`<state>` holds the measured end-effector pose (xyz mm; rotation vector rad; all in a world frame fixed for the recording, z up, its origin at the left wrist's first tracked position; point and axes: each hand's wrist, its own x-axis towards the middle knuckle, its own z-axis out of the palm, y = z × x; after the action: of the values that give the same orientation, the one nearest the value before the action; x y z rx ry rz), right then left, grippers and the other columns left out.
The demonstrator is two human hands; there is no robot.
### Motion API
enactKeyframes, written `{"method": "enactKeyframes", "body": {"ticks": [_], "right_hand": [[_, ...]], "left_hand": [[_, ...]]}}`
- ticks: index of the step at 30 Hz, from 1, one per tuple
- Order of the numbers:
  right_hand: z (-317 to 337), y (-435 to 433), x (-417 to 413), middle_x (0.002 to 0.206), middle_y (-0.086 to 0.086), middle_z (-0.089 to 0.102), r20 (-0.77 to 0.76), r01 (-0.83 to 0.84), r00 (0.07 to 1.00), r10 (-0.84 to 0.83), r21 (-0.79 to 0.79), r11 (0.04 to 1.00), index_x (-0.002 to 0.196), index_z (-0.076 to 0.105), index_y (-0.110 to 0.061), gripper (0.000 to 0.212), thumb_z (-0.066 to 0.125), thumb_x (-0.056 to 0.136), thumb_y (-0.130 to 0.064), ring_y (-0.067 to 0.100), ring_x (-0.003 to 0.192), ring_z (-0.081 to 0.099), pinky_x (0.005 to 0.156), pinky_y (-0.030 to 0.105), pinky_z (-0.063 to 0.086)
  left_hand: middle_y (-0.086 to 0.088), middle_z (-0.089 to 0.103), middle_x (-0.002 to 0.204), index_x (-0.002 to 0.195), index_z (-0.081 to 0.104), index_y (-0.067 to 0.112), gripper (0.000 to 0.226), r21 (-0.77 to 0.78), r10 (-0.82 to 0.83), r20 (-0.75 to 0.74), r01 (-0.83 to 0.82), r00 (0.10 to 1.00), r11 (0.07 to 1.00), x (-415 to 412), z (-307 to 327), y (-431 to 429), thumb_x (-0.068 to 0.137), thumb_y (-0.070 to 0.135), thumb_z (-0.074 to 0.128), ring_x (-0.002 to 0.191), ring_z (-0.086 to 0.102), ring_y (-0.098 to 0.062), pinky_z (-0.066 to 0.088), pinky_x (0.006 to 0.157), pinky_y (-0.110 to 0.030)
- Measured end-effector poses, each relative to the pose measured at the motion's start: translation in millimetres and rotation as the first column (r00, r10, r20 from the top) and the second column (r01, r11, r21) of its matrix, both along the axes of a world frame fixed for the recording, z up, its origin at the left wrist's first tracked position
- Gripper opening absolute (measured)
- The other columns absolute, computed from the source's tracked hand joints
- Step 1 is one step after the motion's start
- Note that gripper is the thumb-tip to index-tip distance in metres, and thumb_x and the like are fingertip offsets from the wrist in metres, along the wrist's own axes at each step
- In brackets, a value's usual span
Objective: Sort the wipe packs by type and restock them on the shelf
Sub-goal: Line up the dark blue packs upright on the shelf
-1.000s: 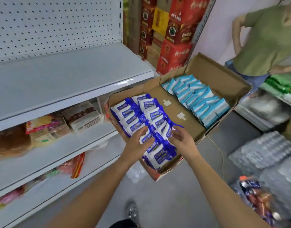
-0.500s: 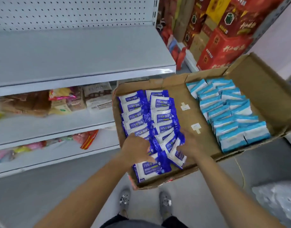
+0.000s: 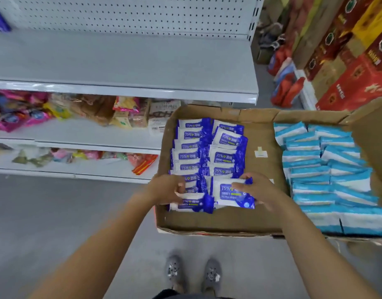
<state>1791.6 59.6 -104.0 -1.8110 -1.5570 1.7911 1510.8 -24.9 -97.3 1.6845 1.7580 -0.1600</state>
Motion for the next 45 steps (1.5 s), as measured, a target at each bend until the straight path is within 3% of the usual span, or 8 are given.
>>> {"method": "enactKeyframes", "body": {"ticks": [3, 6, 12, 16, 19, 26, 33, 45], "right_hand": [[14, 18, -2, 0.113, 0.006, 0.074, -0.182, 0.013, 0.983, -0.028, -0.08, 0.997, 0.112, 0.061, -0.014, 0.035, 0.078, 0.083, -0.01, 0.02, 0.094, 0.074, 0.075, 0.038, 0.058], [40, 35, -25, 0.111, 0.008, 0.074, -0.264, -0.005, 0.964, 0.003, -0.008, 1.0, 0.115, 0.061, -0.015, 0.042, 0.076, 0.08, 0.004, 0.022, 0.095, 0.074, 0.075, 0.038, 0.059], [79, 48, -124, 0.1, 0.014, 0.076, -0.4, 0.089, 0.916, -0.031, 0.128, 0.988, 0.105, 0.069, -0.01, 0.03, 0.078, 0.077, -0.003, 0.033, 0.095, 0.073, 0.085, 0.052, 0.057], [94, 44, -224, 0.094, 0.012, 0.076, -0.435, 0.099, 0.9, 0.014, 0.235, 0.967, 0.097, 0.07, -0.011, 0.024, 0.079, 0.075, -0.007, 0.024, 0.084, 0.075, 0.077, 0.04, 0.061], [93, 34, -306, 0.096, 0.012, 0.077, -0.457, 0.123, 0.889, 0.008, 0.257, 0.959, 0.094, 0.07, -0.014, 0.021, 0.08, 0.078, -0.006, 0.024, 0.084, 0.074, 0.079, 0.041, 0.059], [101, 11, -473, 0.097, 0.01, 0.077, -0.492, 0.105, 0.87, 0.02, 0.225, 0.969, 0.102, 0.07, -0.012, 0.027, 0.081, 0.077, -0.007, 0.03, 0.093, 0.074, 0.089, 0.046, 0.057], [117, 29, -608, 0.098, 0.007, 0.077, -0.488, 0.045, 0.866, 0.108, 0.29, 0.956, 0.107, 0.07, -0.014, 0.025, 0.077, 0.084, -0.009, 0.024, 0.09, 0.075, 0.072, 0.041, 0.061], [107, 146, -846, 0.101, 0.011, 0.076, -0.554, 0.025, 0.817, 0.16, 0.311, 0.95, 0.104, 0.071, -0.013, 0.024, 0.077, 0.082, -0.004, 0.03, 0.095, 0.074, 0.088, 0.046, 0.058]], "left_hand": [[0.016, 0.062, 0.115, 0.101, 0.06, 0.034, 0.028, 0.039, 0.254, 0.346, -0.284, 0.903, 0.958, -21, 19, -1, 0.082, 0.029, 0.081, 0.108, 0.061, -0.009, 0.055, 0.074, -0.019], [0.01, 0.073, 0.106, 0.106, 0.067, 0.026, 0.027, -0.028, 0.462, 0.631, -0.577, 0.623, 0.816, -44, 33, -11, 0.082, 0.022, 0.08, 0.101, 0.071, -0.01, 0.061, 0.076, -0.028], [0.001, 0.078, 0.098, 0.112, 0.069, 0.018, 0.025, -0.064, 0.546, 0.801, -0.871, 0.247, 0.488, -130, 48, -29, 0.089, 0.027, 0.072, 0.094, 0.074, -0.02, 0.061, 0.081, -0.036], [-0.004, 0.078, 0.097, 0.113, 0.07, 0.015, 0.027, -0.061, 0.507, 0.855, -0.949, 0.109, 0.308, -222, 53, -47, 0.088, 0.024, 0.075, 0.09, 0.075, -0.023, 0.059, 0.076, -0.034], [-0.012, 0.077, 0.1, 0.114, 0.07, 0.008, 0.032, -0.069, 0.476, 0.877, -0.967, 0.058, 0.245, -299, 55, -68, 0.086, 0.022, 0.077, 0.091, 0.075, -0.029, 0.059, 0.08, -0.04], [-0.012, 0.077, 0.094, 0.113, 0.069, 0.003, 0.024, -0.077, 0.435, 0.9, -0.979, 0.012, 0.187, -450, 74, -101, 0.091, 0.012, 0.071, 0.075, 0.074, -0.017, 0.055, 0.058, -0.02], [-0.008, 0.077, 0.101, 0.112, 0.067, 0.011, 0.023, -0.068, 0.393, 0.92, -0.987, -0.005, 0.146, -571, 85, -88, 0.09, 0.019, 0.07, 0.092, 0.075, -0.023, 0.062, 0.078, -0.033], [-0.015, 0.076, 0.102, 0.117, 0.066, 0.004, 0.029, -0.012, 0.368, 0.929, -0.993, 0.033, 0.121, -773, 110, 11, 0.091, 0.015, 0.071, 0.09, 0.075, -0.028, 0.062, 0.072, -0.029]]}}
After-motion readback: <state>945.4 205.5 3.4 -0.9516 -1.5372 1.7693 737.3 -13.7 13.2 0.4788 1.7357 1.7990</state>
